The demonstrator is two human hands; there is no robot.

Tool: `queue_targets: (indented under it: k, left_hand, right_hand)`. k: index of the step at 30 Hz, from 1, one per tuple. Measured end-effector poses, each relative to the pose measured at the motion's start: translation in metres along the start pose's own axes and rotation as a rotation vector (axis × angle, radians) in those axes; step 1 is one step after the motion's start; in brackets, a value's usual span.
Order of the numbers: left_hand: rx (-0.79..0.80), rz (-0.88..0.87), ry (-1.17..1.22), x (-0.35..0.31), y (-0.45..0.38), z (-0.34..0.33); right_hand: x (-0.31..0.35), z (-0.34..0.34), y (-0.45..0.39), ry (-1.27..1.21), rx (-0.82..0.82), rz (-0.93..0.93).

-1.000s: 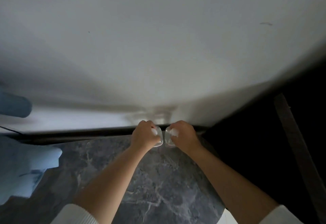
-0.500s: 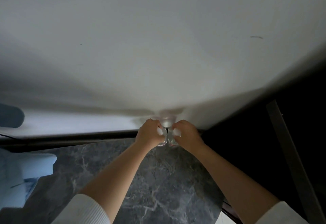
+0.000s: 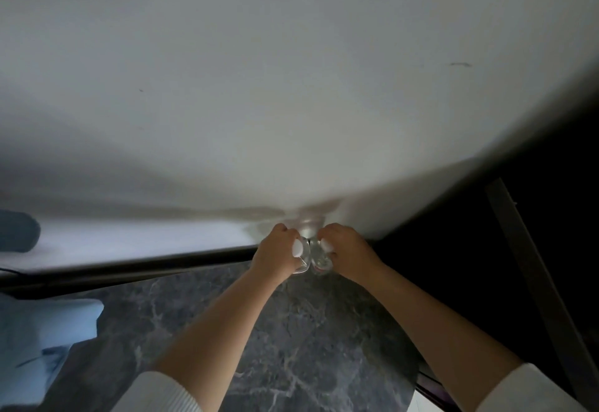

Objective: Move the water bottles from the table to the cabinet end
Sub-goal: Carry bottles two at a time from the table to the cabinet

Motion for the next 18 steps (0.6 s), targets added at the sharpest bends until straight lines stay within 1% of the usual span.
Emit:
queue_targets:
  k: [12,18]
  left_hand:
    - [-0.024,0.01,0.016,-0.0006,0.0041,-0.0028]
    - [0.015,-0.031,-0.011,-0.0028,0.0021,-0.0023]
  right_hand:
    - [-0.0006,0.0023,0.0022,0.069,-0.006,0.008]
    - [0.0002,0.0013,0.0035,0.063,-0.041,-0.011]
Point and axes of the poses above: each hand's wrist, its own y-axis away from the middle knuckle, its own z-axis out of the back of the hand, x = y × z, the point moved 10 cm from there along -y, towards the middle knuckle, and after that the axes turned 12 degrees about -x, right-handed, at the moved point
